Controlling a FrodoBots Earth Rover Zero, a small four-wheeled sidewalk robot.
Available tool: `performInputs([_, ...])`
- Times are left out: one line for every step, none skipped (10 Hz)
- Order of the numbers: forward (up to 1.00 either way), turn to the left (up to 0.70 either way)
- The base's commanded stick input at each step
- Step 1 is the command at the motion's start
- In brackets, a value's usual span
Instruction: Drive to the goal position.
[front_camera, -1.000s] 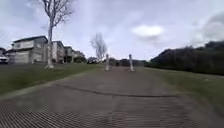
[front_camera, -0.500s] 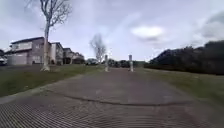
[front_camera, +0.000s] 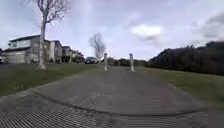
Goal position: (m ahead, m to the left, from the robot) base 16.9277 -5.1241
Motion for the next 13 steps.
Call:
performInputs([0.70,0.00])
performInputs([0.70,0.00])
performInputs([0.70,0.00])
performInputs([0.70,0.00])
performInputs([0.70,0.00])
performInputs([0.70,0.00])
performInputs([0.70,0.00])
performInputs([0.70,0.00])
performInputs([0.70,0.00])
performInputs([0.70,0.00])
performInputs([0.70,0.00])
performInputs([0.70,0.00])
performInputs([0.70,0.00])
